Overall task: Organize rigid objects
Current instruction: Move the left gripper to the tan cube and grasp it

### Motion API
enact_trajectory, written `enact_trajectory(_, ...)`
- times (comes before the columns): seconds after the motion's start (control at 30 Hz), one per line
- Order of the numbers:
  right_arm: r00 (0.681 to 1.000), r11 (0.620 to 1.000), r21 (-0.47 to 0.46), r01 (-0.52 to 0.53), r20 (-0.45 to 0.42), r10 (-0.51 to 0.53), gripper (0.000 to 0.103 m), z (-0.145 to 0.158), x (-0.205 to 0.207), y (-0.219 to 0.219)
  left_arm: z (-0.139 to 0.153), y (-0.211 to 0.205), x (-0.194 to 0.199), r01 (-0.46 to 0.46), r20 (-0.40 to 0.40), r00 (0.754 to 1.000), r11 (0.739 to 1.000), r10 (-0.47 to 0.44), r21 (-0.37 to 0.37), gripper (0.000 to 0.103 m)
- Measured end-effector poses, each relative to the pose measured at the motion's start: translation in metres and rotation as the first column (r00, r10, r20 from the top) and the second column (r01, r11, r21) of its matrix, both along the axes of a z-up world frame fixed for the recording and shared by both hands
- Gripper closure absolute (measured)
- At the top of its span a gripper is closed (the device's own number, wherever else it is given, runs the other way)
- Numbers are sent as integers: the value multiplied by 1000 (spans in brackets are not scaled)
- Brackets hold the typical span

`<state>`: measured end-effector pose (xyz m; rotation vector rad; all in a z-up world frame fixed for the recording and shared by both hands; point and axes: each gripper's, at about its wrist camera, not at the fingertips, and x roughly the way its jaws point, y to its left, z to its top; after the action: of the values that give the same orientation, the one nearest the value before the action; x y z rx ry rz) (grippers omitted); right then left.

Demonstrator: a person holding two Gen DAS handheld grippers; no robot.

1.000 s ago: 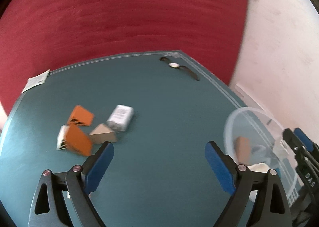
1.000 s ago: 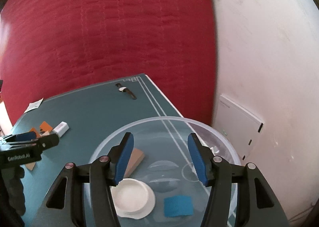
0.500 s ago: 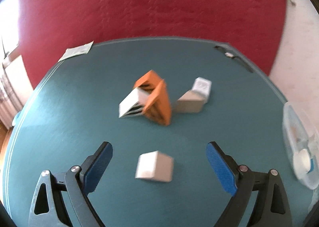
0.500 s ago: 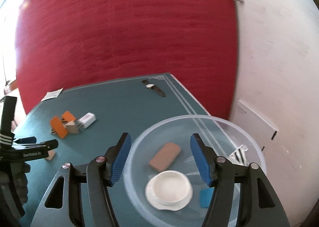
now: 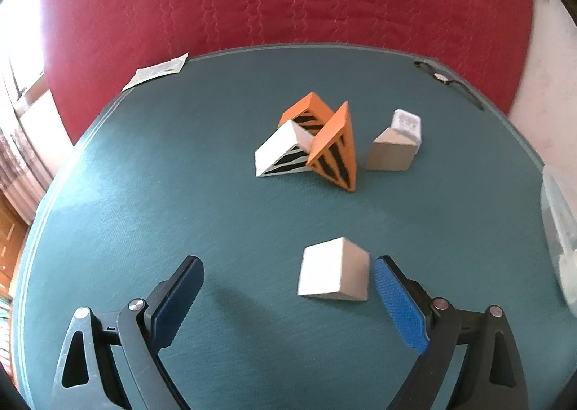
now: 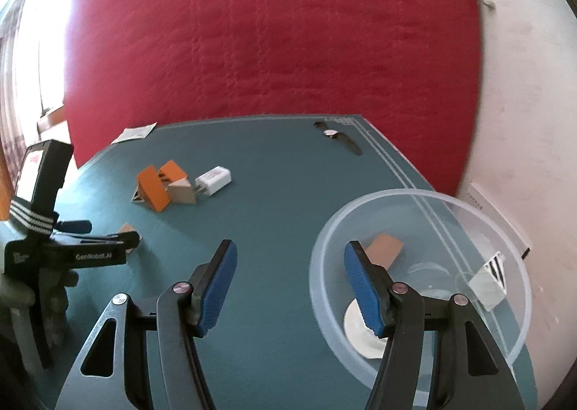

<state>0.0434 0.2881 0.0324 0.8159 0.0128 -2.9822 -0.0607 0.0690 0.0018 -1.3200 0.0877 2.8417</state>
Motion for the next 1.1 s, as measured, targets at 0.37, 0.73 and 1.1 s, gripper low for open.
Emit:
enact_trajectory(0.37, 999, 999, -3, -33, 36, 33, 40, -5, 4, -5, 0, -28, 9, -33, -3, 999, 997, 33, -74, 4)
enact_trajectory(0.73, 993, 996, -14, -92, 75, 92, 40, -15, 3, -22, 6, -24, 15, -28, -24, 999, 998, 27, -58, 4)
enact_trajectory(1.1, 988, 993, -27, -115, 101, 117, 40, -18, -3, -29, 3, -4, -7, 64, -5, 998, 998, -64, -12, 46)
